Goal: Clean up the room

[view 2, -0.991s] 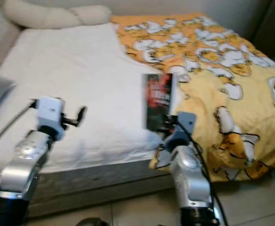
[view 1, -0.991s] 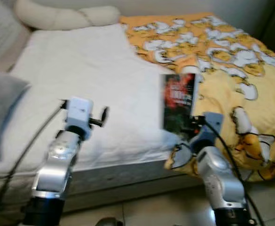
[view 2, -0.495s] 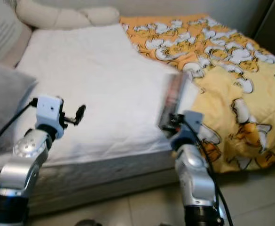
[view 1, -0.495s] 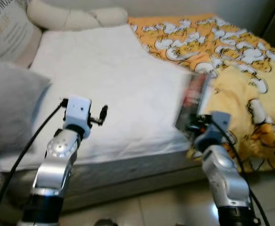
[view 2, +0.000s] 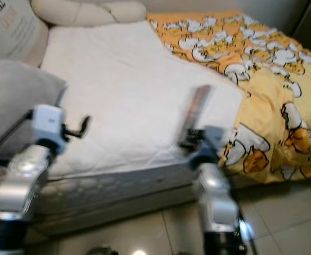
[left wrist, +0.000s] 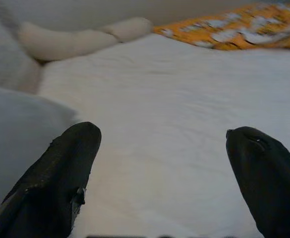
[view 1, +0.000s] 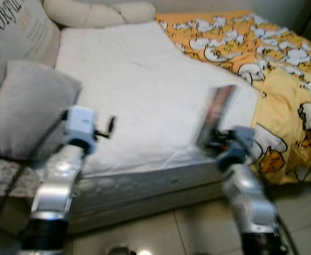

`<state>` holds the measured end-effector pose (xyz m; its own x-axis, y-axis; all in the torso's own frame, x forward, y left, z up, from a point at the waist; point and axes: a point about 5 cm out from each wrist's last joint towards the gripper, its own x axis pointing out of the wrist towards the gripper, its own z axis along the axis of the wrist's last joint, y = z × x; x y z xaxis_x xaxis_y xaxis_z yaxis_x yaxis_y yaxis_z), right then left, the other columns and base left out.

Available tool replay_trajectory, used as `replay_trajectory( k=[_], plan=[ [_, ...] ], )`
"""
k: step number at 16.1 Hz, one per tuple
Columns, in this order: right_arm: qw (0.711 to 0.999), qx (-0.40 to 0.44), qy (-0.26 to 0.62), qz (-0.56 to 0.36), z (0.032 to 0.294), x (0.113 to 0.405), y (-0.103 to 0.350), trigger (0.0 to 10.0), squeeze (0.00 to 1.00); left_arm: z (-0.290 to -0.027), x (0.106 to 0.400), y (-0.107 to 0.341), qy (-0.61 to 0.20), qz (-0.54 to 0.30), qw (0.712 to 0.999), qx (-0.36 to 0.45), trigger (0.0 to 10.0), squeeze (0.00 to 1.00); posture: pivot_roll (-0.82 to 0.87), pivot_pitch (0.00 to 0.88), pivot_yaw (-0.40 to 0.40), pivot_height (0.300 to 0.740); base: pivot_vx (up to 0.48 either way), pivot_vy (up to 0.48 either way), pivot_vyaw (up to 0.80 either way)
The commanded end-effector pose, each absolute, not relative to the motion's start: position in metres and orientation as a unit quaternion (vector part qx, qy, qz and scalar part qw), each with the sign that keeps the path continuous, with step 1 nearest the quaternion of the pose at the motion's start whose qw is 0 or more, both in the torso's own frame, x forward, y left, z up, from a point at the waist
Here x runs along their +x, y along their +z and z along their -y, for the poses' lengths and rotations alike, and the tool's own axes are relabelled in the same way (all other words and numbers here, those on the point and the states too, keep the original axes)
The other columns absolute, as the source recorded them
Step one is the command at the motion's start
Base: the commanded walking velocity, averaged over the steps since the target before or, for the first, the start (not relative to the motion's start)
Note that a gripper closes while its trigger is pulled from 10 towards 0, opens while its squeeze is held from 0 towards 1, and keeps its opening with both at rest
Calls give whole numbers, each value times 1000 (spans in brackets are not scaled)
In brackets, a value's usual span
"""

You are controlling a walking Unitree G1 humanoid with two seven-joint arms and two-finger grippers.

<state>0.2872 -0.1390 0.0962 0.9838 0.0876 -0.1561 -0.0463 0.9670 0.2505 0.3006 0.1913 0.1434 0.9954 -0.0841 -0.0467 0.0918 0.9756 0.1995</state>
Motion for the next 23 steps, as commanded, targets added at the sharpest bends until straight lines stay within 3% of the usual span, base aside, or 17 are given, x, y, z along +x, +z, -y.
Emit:
replay_trajectory(
  k=[1,5,9,13,18,23],
  plan=[
    [991,117,36,-57,142,293,109,10000,0,-187,302,145,-45,-13,994,97,10000,0,38,0,3,740,0,0,0],
    [992,102,56,-50,140,294,113,10000,0,-190,302,145,-47,-9,995,89,10000,0,39,0,3,740,0,0,400],
    [992,98,64,-52,138,294,113,10000,0,-189,303,146,-47,-7,995,87,10000,0,39,0,4,740,300,0,800],
    [992,96,69,-54,140,295,113,10000,0,-186,302,146,-53,-9,994,90,10000,0,37,0,5,740,317,0,0],
    [991,93,78,-56,137,296,113,10000,0,-185,303,147,-55,-10,994,90,10000,0,39,0,3,740,315,0,800],
    [989,97,98,-61,132,293,110,10000,0,-186,302,147,-55,-10,994,94,10000,0,44,0,1,740,313,0,0]
  ],
)
